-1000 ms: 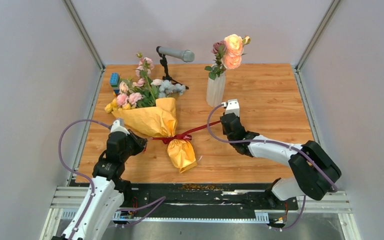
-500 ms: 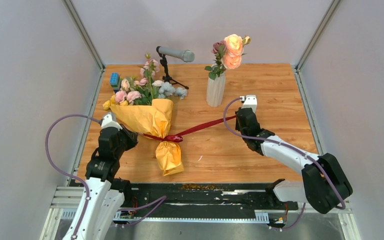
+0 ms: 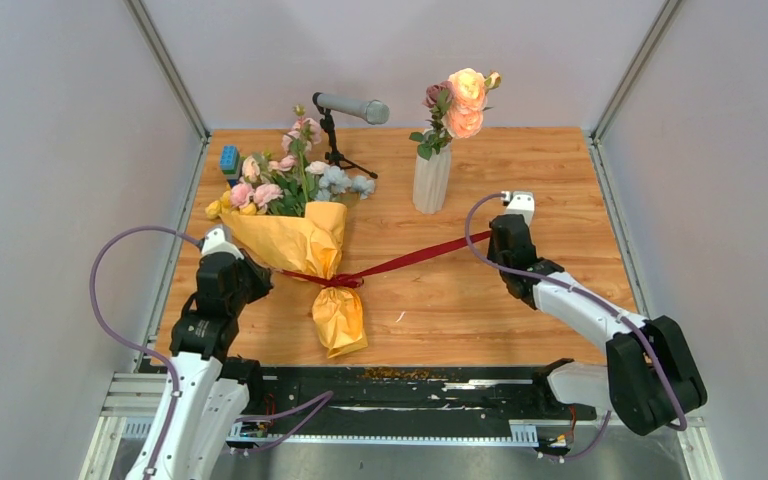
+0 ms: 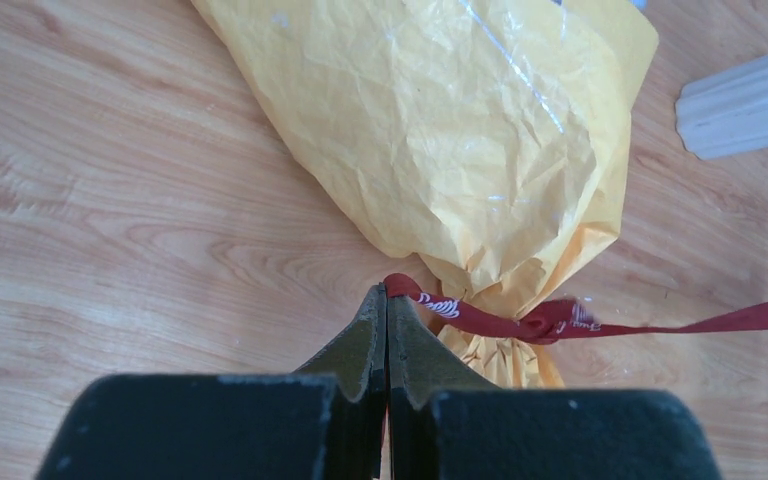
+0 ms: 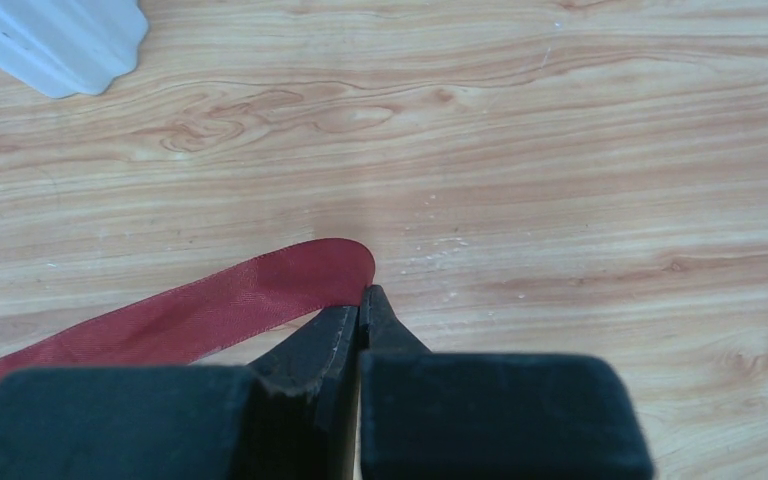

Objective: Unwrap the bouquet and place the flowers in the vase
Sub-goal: Untie the ribbon from the wrapping paper.

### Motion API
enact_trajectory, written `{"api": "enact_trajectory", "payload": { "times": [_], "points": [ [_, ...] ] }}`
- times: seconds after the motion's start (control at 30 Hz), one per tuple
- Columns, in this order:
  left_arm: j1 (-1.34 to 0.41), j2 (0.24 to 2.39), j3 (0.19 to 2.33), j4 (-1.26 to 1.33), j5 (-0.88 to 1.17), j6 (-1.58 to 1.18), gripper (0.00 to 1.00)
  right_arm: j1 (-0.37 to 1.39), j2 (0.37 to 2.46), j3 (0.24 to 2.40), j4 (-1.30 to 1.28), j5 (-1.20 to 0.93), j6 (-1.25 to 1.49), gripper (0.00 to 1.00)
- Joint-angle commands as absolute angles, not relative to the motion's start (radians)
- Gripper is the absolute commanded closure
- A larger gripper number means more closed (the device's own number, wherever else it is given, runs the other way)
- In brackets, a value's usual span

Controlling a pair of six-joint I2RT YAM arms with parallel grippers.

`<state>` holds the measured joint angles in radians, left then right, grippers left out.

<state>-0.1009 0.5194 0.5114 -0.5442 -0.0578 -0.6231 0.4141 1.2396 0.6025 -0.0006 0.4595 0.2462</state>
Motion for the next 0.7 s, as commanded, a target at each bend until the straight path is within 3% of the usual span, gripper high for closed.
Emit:
{"api": "enact_trajectory", "payload": {
  "times": [0.0,0.67],
  "points": [
    [-0.088,0.508,0.587,-0.553,-0.104,-0.578,1.0,0.38,1.203,0.594,0.004,0.437,0.27,1.0],
    [-0.087,0.432,0.906,-0.76,-0.538,-0.258,1.0,0.308,1.184,0.593,-0.024,0.372,0.287,1.0]
  ]
}}
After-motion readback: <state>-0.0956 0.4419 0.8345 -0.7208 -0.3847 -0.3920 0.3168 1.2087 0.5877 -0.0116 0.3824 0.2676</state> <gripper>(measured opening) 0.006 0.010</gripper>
